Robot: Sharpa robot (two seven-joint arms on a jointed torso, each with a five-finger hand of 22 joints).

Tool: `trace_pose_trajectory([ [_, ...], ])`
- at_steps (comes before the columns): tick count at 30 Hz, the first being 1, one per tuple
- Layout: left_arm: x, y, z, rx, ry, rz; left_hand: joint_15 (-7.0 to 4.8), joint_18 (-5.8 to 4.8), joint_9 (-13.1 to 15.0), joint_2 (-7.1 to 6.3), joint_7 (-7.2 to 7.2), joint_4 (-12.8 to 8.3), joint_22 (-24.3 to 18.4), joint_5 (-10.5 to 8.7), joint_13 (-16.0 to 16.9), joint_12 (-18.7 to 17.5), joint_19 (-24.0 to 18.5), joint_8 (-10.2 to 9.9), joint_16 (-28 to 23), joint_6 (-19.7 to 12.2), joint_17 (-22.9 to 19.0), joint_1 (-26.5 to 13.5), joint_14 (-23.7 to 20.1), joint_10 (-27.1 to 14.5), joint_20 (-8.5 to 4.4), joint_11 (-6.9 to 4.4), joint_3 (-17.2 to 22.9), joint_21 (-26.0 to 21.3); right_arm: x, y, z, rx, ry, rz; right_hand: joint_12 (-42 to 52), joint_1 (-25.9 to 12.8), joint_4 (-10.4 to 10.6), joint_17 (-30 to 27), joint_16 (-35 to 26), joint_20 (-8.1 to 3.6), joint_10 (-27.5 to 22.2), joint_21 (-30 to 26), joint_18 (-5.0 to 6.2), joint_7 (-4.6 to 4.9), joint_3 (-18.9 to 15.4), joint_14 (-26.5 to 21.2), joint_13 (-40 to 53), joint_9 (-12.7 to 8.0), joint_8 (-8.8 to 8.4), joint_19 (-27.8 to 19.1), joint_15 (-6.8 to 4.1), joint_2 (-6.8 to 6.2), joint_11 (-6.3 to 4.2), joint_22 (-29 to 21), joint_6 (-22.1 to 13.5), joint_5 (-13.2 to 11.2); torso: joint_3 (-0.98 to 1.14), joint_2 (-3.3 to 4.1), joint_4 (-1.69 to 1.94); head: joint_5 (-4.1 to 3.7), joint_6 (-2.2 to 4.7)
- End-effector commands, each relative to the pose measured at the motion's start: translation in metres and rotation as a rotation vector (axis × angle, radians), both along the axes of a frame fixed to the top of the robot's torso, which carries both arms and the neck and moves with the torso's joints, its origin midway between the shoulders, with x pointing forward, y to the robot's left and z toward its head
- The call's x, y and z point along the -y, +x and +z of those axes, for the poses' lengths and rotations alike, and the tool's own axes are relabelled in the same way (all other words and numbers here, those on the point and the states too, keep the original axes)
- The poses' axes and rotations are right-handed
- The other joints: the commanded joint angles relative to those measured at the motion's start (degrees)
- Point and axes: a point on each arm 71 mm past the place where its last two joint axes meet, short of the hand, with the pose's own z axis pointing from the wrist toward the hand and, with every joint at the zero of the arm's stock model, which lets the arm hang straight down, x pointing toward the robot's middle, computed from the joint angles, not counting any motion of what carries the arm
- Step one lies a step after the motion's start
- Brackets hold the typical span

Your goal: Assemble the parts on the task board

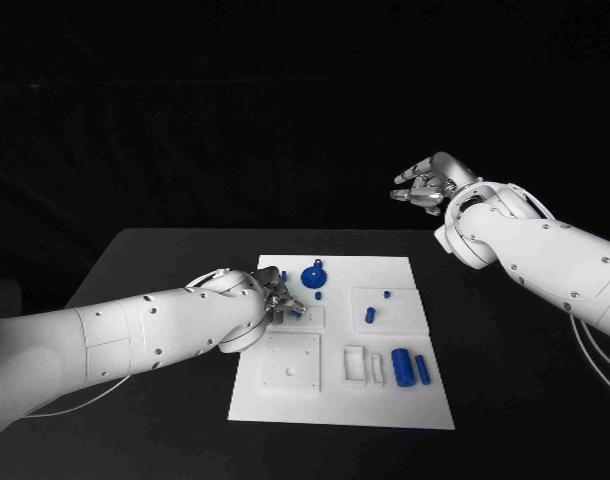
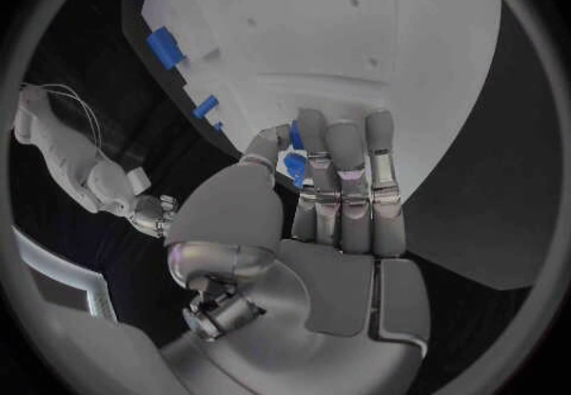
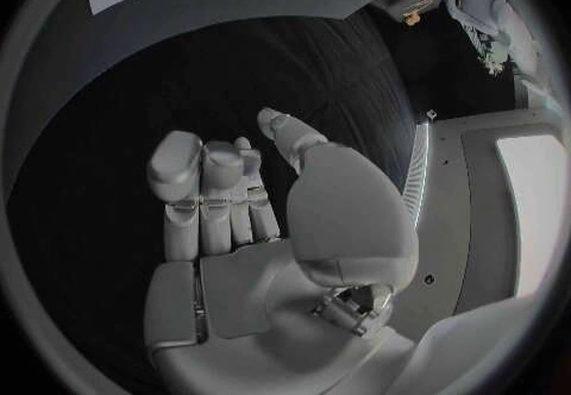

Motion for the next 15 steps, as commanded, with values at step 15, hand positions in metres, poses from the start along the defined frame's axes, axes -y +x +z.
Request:
trace_pose_trajectory([
  [15, 0.0050, -0.0063, -0.0061, -0.047, 0.012, -0.029, -0.05, -0.18, 7.5, 0.10, -2.71, -7.8, 5.6, 0.49, 0.0, -0.3, 2.6, 0.4, -0.1, 2.4, -0.1, 0.5, 0.4, 1.8, -0.06, -0.03, 8.4, -6.3, -0.0015, 0.0008, -0.0012, -0.013, -0.005, 0.004, 0.2, -0.7, 0.2, 0.0, -0.1, -0.21, 0.0, -0.1, 0.42, -0.07, 0.1, 0.2, 0.0, 0.0, -0.23, 2.2, -0.31, 0.13, -0.24, 6.4, 0.6, 0.1, 0.00, 0.08, 0.01, 0.02, -0.02],
])
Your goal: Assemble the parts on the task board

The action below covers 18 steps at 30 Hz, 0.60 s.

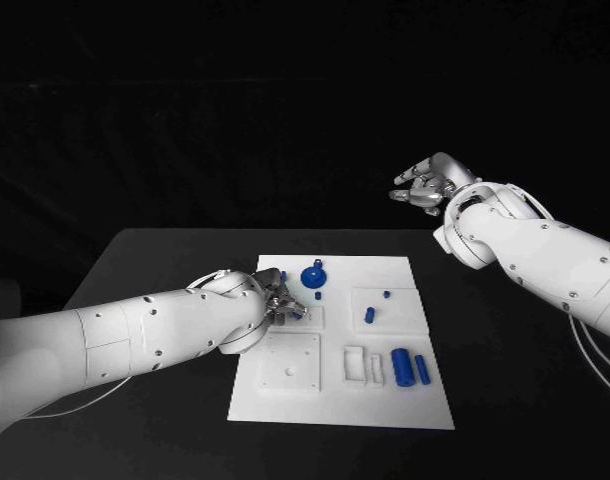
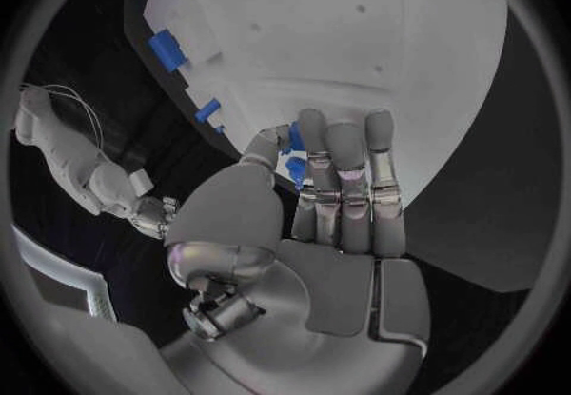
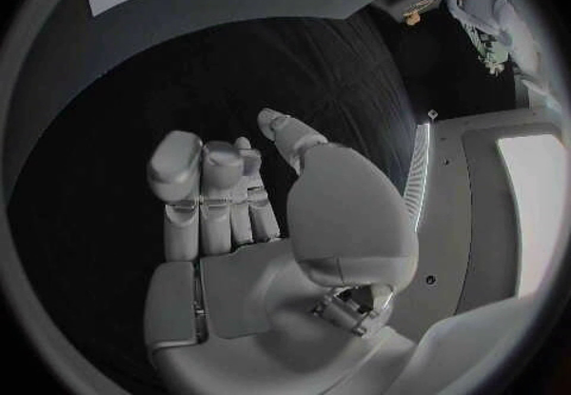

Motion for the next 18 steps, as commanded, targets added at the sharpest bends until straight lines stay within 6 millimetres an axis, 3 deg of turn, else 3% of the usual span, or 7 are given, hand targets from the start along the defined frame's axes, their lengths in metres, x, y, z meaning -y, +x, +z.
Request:
trace_pose_trajectory([
  [1, 0.0025, -0.0042, -0.0054, -0.039, 0.014, -0.019, -0.06, -0.18, 3.4, 0.09, -2.66, -7.8, 1.6, 0.47, 0.0, -0.3, 0.7, 0.3, -0.1, 2.5, -0.1, 0.5, 0.5, 1.9, 0.02, -0.08, 8.4, -1.5, -0.0009, 0.0002, -0.0005, -0.009, -0.004, 0.006, 0.2, -0.5, 0.2, 0.0, -0.1, -0.21, 0.0, -0.1, 0.42, 0.14, 0.1, 0.2, 0.0, 0.0, -0.23, 2.2, -0.31, -0.11, -0.25, 6.4, 0.4, 0.1, -0.02, -0.01, 0.06, 0.06, -0.04],
  [18, -0.0008, -0.0047, -0.0066, -0.057, 0.025, -0.013, -0.06, -0.15, 3.4, 0.08, -2.66, -7.8, 1.6, 0.90, 0.0, -0.3, 0.8, 0.3, -0.1, 2.5, -0.1, 0.5, 0.5, 1.8, 0.02, -0.08, 8.5, -1.6, 0.0004, 0.0006, -0.0006, -0.004, -0.002, 0.000, 0.2, -0.4, 0.1, -0.1, -0.2, -0.23, 0.0, -0.2, 0.42, 0.12, 0.0, 0.2, 0.0, 0.0, -0.22, 2.2, -0.33, -0.02, -0.26, 6.4, 0.5, 0.1, -0.11, 0.01, 0.11, 0.16, -0.16],
])
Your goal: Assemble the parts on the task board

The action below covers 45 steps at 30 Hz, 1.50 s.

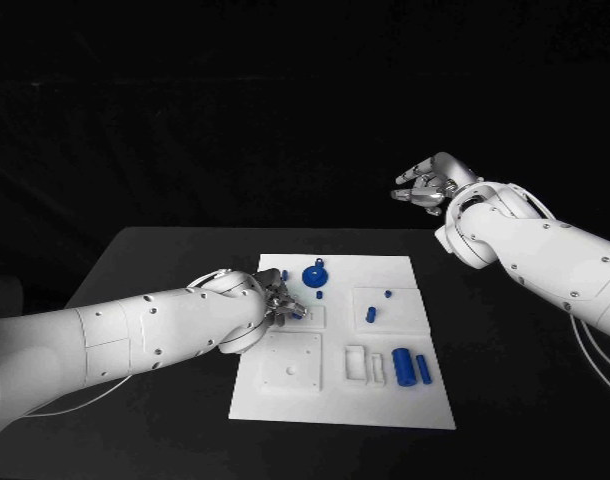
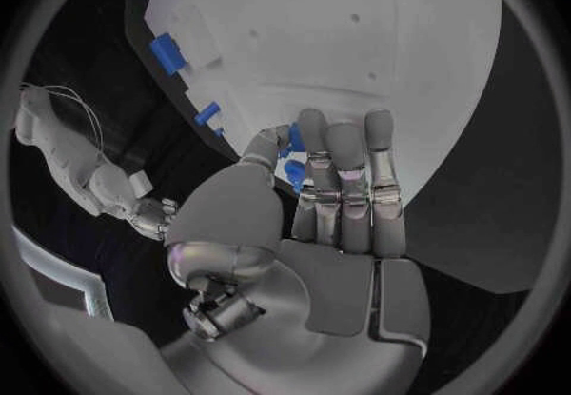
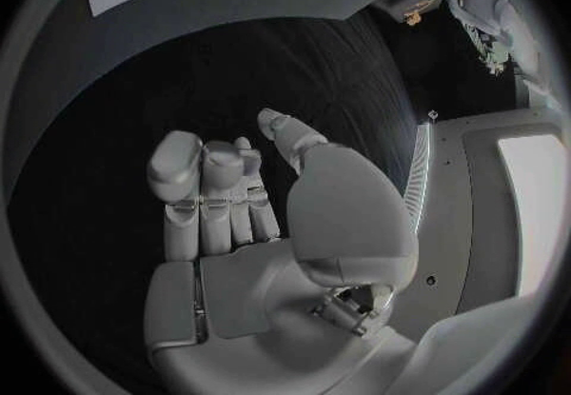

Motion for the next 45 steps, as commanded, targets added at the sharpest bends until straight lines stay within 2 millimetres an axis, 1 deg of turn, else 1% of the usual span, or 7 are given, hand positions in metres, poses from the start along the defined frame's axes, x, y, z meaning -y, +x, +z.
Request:
trace_pose_trajectory([
  [1, 0.001, -0.003, -0.006, -0.040, 0.018, -0.010, -0.08, -0.15, 1.1, 0.08, -2.60, -8.0, 1.0, 0.24, 0.0, -0.3, 0.3, 0.3, -0.1, 2.5, -0.1, 0.5, 0.5, 1.8, -0.05, -0.26, 8.3, -0.3, 0.000, 0.000, 0.000, -0.002, -0.001, 0.003, 0.2, -0.4, 0.1, -0.1, -0.2, -0.23, 0.0, -0.2, 0.42, 0.12, 0.0, 0.2, 0.0, 0.0, -0.22, 2.2, -0.33, -0.02, -0.27, 6.4, 0.5, 0.1, -0.08, 0.02, 0.02, -0.10, -0.14],
  [4, 0.000, -0.003, -0.006, -0.042, 0.022, -0.009, -0.09, -0.15, 1.1, 0.05, -2.60, -8.0, 1.1, 0.40, 0.0, -0.3, 0.3, 0.4, -0.1, 2.5, -0.1, 0.5, 0.5, 1.8, -0.06, -0.26, 8.4, -0.3, 0.001, 0.000, 0.000, -0.002, -0.001, 0.001, 0.2, -0.4, 0.1, -0.1, -0.2, -0.23, 0.0, -0.2, 0.42, 0.12, 0.0, 0.2, 0.0, 0.0, -0.22, 2.2, -0.33, -0.02, -0.27, 6.4, 0.5, 0.1, -0.13, 0.10, -0.05, -0.05, -0.01],
  [10, -0.002, -0.002, -0.006, -0.041, 0.026, -0.004, -0.09, -0.14, 1.1, 0.01, -2.61, -8.0, 1.1, 0.53, 0.0, -0.3, 0.3, 0.4, -0.1, 2.5, -0.1, 0.5, 0.5, 1.8, -0.06, -0.26, 8.5, -0.3, 0.001, 0.000, 0.000, -0.003, -0.001, 0.000, 0.2, -0.4, 0.0, 0.0, -0.1, -0.23, 0.0, -0.2, 0.41, 0.12, 0.1, 0.2, 0.0, 0.0, -0.23, 2.2, -0.32, 0.01, -0.28, 6.4, 0.5, 0.0, -0.02, 0.03, 0.00, 0.03, -0.11],
  [19, -0.005, 0.000, -0.006, -0.041, 0.033, 0.004, -0.09, -0.14, 1.1, 0.01, -2.61, -8.0, 1.1, 0.53, 0.0, -0.3, 0.3, 0.4, -0.1, 2.5, -0.1, 0.5, 0.5, 1.8, -0.06, -0.26, 8.5, -0.3, 0.001, 0.000, 0.000, -0.006, 0.000, 0.001, 0.3, -0.4, 0.0, 0.0, -0.1, -0.23, 0.0, -0.1, 0.40, 0.12, 0.1, 0.2, 0.0, 0.0, -0.23, 2.2, -0.33, 0.06, -0.28, 6.4, 0.5, -0.1, -0.05, 0.11, -0.05, 0.01, -0.07],
  [29, -0.005, 0.003, -0.006, -0.050, 0.038, 0.009, -0.08, -0.13, 1.2, -0.01, -2.58, -8.0, 1.1, 0.59, 0.0, -0.4, 0.3, 0.4, -0.2, 2.5, -0.1, 0.5, 0.5, 1.8, -0.05, -0.25, 8.6, -0.3, -0.001, 0.000, -0.001, -0.016, 0.009, 0.003, 0.2, -0.5, -0.1, 0.0, -0.2, -0.23, 0.0, -0.1, 0.40, 0.12, 0.3, 0.2, 0.0, 0.0, -0.23, 2.2, -0.33, 0.12, -0.27, 6.4, 0.5, -0.4, 0.01, 0.19, -0.11, -0.21, -0.18],
  [37, -0.002, 0.007, 0.001, -0.064, 0.040, 0.002, -0.06, -0.12, 1.2, 0.16, -2.57, -7.9, 1.1, 0.50, 0.0, -0.3, 0.3, 0.4, -0.2, 2.4, -0.1, 0.4, 0.5, 1.8, -0.04, -0.24, 8.7, -0.3, -0.002, 0.001, -0.002, -0.024, 0.008, 0.005, 0.2, -0.5, -0.2, 0.0, -0.2, -0.23, 0.0, -0.1, 0.39, 0.12, 0.3, 0.2, 0.0, 0.0, -0.23, 2.2, -0.33, 0.12, -0.27, 6.4, 0.5, -0.5, 0.05, 0.17, -0.17, -0.32, -0.22],
  [45, -0.001, 0.012, 0.006, -0.103, 0.058, -0.015, 0.04, -0.07, 1.2, 0.26, -2.49, -8.0, 1.1, 0.33, 0.1, -0.3, 0.1, 0.3, -0.2, 2.3, -0.1, 0.5, 0.3, 1.7, 0.06, -0.16, 9.0, -0.3, -0.003, 0.001, -0.003, -0.035, 0.006, 0.008, 0.2, -0.5, -0.3, 0.0, -0.2, -0.22, 0.0, -0.2, 0.39, 0.14, 0.3, 0.2, 0.0, 0.0, -0.23, 2.2, -0.32, 0.15, -0.26, 6.4, 0.4, -0.6, 0.10, 0.13, -0.06, -0.45, -0.36],
])
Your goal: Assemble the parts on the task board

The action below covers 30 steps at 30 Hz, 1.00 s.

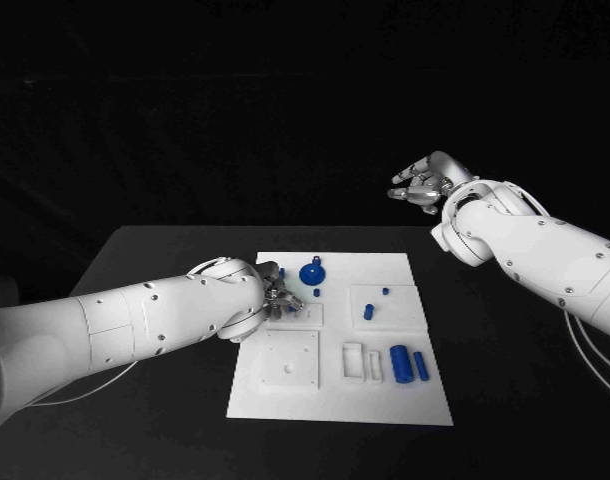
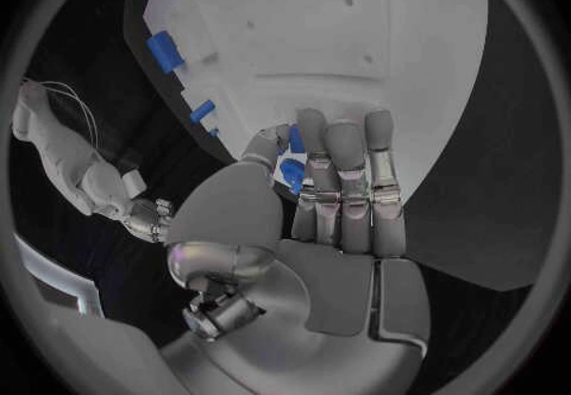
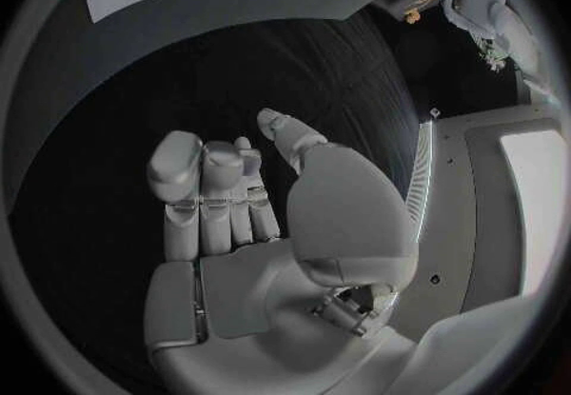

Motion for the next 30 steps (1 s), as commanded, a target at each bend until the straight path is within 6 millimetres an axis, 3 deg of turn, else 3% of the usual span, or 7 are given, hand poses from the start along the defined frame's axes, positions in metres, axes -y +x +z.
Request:
trace_pose_trajectory([
  [1, -0.001, -0.001, -0.002, -0.069, 0.022, -0.009, 0.16, -0.07, 0.1, 0.27, -2.19, -8.3, 1.1, -0.09, 0.1, -0.3, 0.1, 0.4, -0.2, 2.0, -0.1, 0.5, 0.0, 1.8, 0.06, -0.24, 8.7, -0.3, -0.002, 0.000, -0.001, -0.017, -0.005, 0.010, 0.2, -0.5, -0.1, 0.0, -0.2, -0.22, -0.1, -0.2, 0.39, -0.02, 0.2, 0.2, 0.0, 0.0, -0.24, 2.2, -0.32, 0.16, -0.37, 6.4, 0.3, -0.2, 0.02, -0.05, 0.10, -0.06, -0.04],
  [5, -0.001, 0.000, 0.002, -0.088, 0.009, -0.010, 0.20, -0.06, 0.1, 0.27, -2.16, -8.3, 1.2, -0.09, 0.1, -0.3, 0.1, 0.4, -0.2, 2.0, -0.1, 0.6, 0.0, 1.7, 0.10, -0.21, 8.8, -0.3, -0.002, 0.001, -0.002, -0.020, -0.005, 0.010, 0.2, -0.5, -0.1, 0.0, -0.2, -0.22, -0.1, -0.2, 0.39, -0.02, 0.2, 0.2, 0.0, 0.0, -0.24, 2.2, -0.32, 0.16, -0.37, 6.4, 0.3, -0.2, 0.02, -0.10, 0.19, -0.07, -0.13],
  [19, 0.001, 0.012, 0.031, -0.194, -0.005, -0.044, 0.42, 0.06, 0.3, 0.55, -1.90, -8.2, 1.2, -0.83, 0.3, 0.0, -0.6, 0.4, -0.1, 1.4, -0.1, 1.1, -0.7, 1.1, 0.33, -0.05, 9.0, 0.0, -0.004, 0.001, -0.004, -0.029, -0.006, 0.013, 0.3, -0.5, -0.2, 0.0, -0.2, -0.22, -0.1, -0.2, 0.39, -0.02, 0.1, 0.2, 0.1, 0.0, -0.23, 2.2, -0.31, 0.22, -0.36, 6.4, 0.3, -0.3, 0.07, 0.03, 0.03, -0.11, -0.10],
  [23, 0.003, 0.018, 0.037, -0.246, 0.024, -0.065, 0.66, 0.02, 0.5, 1.30, -1.67, -8.2, 1.2, -3.45, 0.5, 0.1, -1.3, 0.3, 0.1, 0.6, -0.1, 1.5, -1.7, 0.1, 0.58, 0.24, 8.8, -0.1, -0.005, 0.002, -0.004, -0.033, -0.006, 0.015, 0.3, -0.5, -0.2, 0.0, -0.2, -0.22, -0.1, -0.2, 0.39, -0.02, 0.1, 0.2, 0.1, 0.0, -0.23, 2.2, -0.31, 0.22, -0.36, 6.4, 0.3, -0.3, 0.03, 0.04, 0.08, -0.21, -0.13],
  [26, 0.007, 0.021, 0.039, -0.275, 0.042, -0.080, 0.69, 0.00, 1.6, 1.69, -1.59, -8.3, 1.2, -3.52, 0.8, 1.0, -1.7, 0.9, 0.9, -0.2, -0.1, 1.5, -2.3, -0.7, 0.60, 0.30, 8.6, 0.1, -0.007, 0.002, -0.005, -0.035, -0.006, 0.017, 0.3, -0.5, -0.2, 0.0, -0.2, -0.22, -0.1, -0.2, 0.39, -0.02, 0.1, 0.2, 0.1, 0.0, -0.23, 2.2, -0.31, 0.22, -0.36, 6.4, 0.3, -0.3, 0.06, 0.05, 0.10, -0.34, -0.20],
  [30, 0.011, 0.025, 0.040, -0.295, 0.061, -0.094, 0.67, -0.02, 2.1, 1.75, -1.57, -8.2, 1.2, -3.30, 1.0, 2.0, -2.0, 1.6, 1.7, -0.7, -0.2, 1.5, -2.7, -1.2, 0.56, 0.29, 8.8, 0.7, -0.008, 0.002, -0.005, -0.036, -0.006, 0.019, 0.3, -0.5, -0.2, 0.0, -0.2, -0.22, -0.1, -0.2, 0.39, -0.02, 0.1, 0.2, 0.1, 0.0, -0.23, 2.2, -0.31, 0.22, -0.36, 6.4, 0.3, -0.3, -0.10, -0.05, 0.17, -0.33, -0.32],
])
